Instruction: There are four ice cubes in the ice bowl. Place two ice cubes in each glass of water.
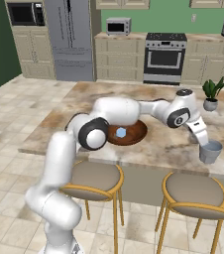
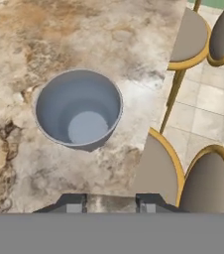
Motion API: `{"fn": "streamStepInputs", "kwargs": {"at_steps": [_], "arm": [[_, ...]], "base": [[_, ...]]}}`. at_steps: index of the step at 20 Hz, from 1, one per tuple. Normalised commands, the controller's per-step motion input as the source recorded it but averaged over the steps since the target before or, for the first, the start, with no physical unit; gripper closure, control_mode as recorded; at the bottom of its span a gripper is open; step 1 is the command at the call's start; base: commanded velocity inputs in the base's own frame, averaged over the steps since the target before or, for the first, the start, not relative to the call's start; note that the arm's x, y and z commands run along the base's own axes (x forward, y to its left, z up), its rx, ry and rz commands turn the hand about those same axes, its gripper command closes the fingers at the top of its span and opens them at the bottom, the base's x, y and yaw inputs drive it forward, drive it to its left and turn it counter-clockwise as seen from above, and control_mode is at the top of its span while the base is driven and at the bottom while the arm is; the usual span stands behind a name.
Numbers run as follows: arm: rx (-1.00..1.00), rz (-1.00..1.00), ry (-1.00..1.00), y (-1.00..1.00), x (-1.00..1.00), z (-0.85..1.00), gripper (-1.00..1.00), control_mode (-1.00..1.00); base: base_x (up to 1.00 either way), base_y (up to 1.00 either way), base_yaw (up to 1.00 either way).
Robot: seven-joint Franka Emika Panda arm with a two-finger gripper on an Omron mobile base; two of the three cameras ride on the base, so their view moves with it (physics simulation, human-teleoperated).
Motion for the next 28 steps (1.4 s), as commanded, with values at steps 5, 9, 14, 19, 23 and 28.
{"fn": "streamStepInputs", "kwargs": {"at_steps": [5,9,14,19,23,28], "arm": [[0.06,0.00,0.03,-0.55,0.50,0.00,1.00,-1.00],[0.08,0.00,0.00,-0.51,0.45,0.00,1.00,-1.00],[0.04,0.00,0.00,-0.38,0.33,-0.09,1.00,-1.00],[0.01,0.00,0.00,-0.27,0.03,-0.21,1.00,-1.00],[0.00,0.00,0.00,0.00,0.00,-0.15,1.00,-1.00],[0.00,0.00,0.00,0.00,0.00,0.00,1.00,-1.00]], "base": [[0.00,0.00,0.00],[0.00,0.00,0.00],[0.00,0.00,0.00],[0.00,0.00,0.00],[0.00,0.00,0.00],[0.00,0.00,0.00]]}}
